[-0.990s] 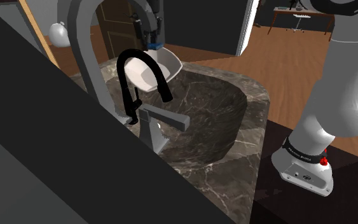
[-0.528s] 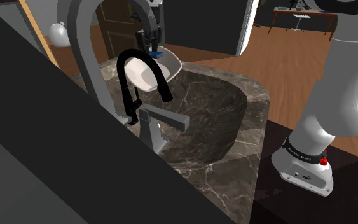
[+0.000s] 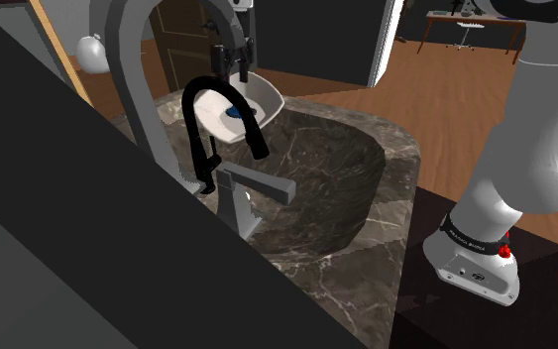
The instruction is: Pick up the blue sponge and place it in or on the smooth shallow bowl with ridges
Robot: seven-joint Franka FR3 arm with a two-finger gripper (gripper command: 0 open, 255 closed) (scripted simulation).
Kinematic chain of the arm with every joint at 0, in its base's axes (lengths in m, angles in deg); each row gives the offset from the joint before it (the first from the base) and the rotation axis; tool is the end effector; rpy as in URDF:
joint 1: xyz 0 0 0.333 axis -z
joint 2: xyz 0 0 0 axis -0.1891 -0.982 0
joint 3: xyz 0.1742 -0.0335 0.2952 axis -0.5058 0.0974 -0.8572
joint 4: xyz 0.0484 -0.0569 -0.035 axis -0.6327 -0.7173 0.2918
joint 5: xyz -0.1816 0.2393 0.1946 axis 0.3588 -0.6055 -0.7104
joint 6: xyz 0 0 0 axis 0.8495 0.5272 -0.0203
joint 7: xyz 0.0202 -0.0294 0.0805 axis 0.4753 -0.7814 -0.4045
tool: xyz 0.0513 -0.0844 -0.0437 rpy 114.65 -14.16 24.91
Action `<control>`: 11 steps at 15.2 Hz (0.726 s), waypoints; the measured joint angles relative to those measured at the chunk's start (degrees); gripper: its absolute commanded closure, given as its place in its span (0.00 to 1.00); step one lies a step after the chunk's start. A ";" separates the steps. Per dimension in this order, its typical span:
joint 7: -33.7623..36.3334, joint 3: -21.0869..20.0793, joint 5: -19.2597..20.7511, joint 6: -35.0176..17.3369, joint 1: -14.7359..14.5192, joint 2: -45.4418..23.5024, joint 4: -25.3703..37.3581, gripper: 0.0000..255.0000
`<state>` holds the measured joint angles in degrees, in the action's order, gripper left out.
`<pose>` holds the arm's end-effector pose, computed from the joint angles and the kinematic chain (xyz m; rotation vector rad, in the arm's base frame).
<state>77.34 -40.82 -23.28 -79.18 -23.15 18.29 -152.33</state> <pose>0.5774 0.1863 0.5914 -3.0717 -0.3817 -0.0967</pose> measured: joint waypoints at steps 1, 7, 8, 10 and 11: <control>0.00 0.00 0.00 0.00 0.00 0.00 0.00 0.00; 0.15 -0.04 0.07 4.08 -0.09 -0.41 4.55 0.00; 0.12 -0.02 0.07 6.05 -0.07 -0.54 6.68 0.00; 0.11 -0.01 0.11 7.41 -0.07 -0.90 8.38 0.00; 0.11 -0.01 0.12 7.59 -0.07 -0.97 8.60 0.00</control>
<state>77.46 -40.83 -23.16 -71.59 -23.22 17.31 -143.72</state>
